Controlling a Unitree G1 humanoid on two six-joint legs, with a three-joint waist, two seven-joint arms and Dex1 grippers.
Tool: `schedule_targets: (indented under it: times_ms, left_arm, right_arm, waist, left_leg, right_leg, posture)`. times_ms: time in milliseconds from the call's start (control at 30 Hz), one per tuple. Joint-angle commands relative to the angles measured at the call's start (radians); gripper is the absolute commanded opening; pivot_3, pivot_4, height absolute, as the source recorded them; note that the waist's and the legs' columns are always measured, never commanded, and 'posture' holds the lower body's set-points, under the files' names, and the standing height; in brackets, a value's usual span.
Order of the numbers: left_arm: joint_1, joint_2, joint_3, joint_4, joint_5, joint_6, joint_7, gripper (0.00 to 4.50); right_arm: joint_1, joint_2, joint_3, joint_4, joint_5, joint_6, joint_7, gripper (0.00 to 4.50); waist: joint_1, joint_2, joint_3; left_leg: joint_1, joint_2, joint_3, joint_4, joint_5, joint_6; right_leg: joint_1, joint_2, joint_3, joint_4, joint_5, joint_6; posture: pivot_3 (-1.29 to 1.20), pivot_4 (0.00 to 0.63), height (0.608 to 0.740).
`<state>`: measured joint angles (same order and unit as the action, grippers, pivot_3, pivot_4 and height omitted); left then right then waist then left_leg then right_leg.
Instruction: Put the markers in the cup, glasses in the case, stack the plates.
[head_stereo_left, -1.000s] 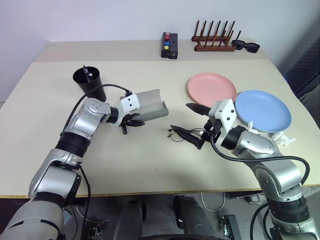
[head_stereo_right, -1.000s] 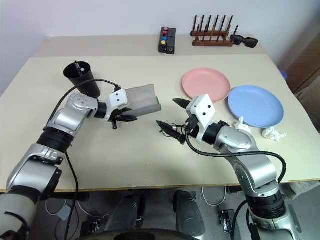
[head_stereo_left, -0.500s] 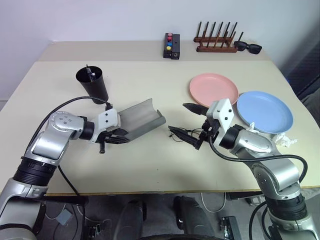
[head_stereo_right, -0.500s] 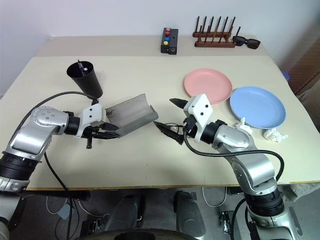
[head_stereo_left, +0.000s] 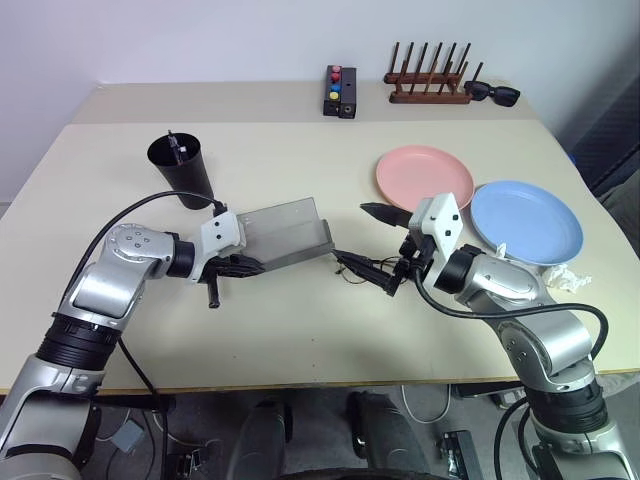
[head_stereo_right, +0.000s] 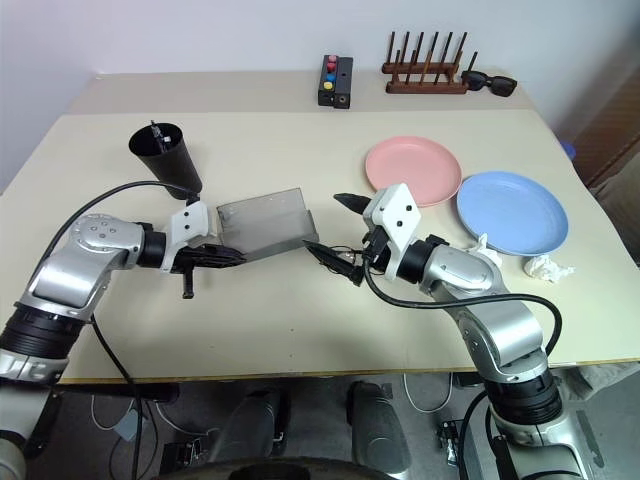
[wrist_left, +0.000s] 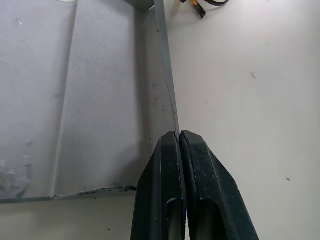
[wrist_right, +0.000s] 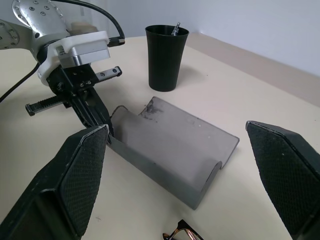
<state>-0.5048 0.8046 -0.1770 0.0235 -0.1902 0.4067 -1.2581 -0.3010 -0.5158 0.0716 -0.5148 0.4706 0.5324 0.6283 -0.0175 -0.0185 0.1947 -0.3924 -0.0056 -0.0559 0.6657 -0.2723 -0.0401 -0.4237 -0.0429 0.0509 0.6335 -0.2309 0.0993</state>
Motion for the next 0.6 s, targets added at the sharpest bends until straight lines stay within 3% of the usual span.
schedule_targets:
  times_ms: [33, 300, 600]
  left_arm:
    - [-0.001, 0.053, 0.034, -0.065, -0.079, 0.022, -0.098, 0.03]
    - [0.067, 0.166, 0.01, -0.147, -0.108, 0.019, -0.213, 0.03]
    - [0.097, 0.154, -0.01, -0.142, -0.083, 0.005, -0.188, 0.03]
  right_arm:
    - [-0.004, 0.001, -0.014, -0.03, 0.001, -0.013, 0.0, 4.5]
    - [0.007, -0.01, -0.026, -0.04, 0.008, -0.008, 0.0, 4.5]
    - [0.011, -0.016, -0.027, -0.041, 0.012, -0.006, 0.002, 4.5]
  waist:
    - [-0.001, 0.0, 0.0]
    - [-0.002, 0.0, 0.0]
    - [0.0, 0.0, 0.0]
  left_leg:
    - [0.0, 0.0, 0.0, 0.0, 0.0, 0.0]
    - [0.0, 0.001, 0.0, 0.0, 0.0, 0.0]
    - [0.0, 0.001, 0.001, 0.0, 0.0, 0.0]
  right_leg:
    - [0.0, 0.0, 0.0, 0.0, 0.0, 0.0]
    - [0.0, 0.0, 0.0, 0.0, -0.001, -0.002]
    - [0.0, 0.0, 0.0, 0.0, -0.001, -0.002]
  posture:
    - [0.0, 0.15, 0.735]
    - [0.0, 0.15, 0.735]
    - [0.0, 0.15, 0.735]
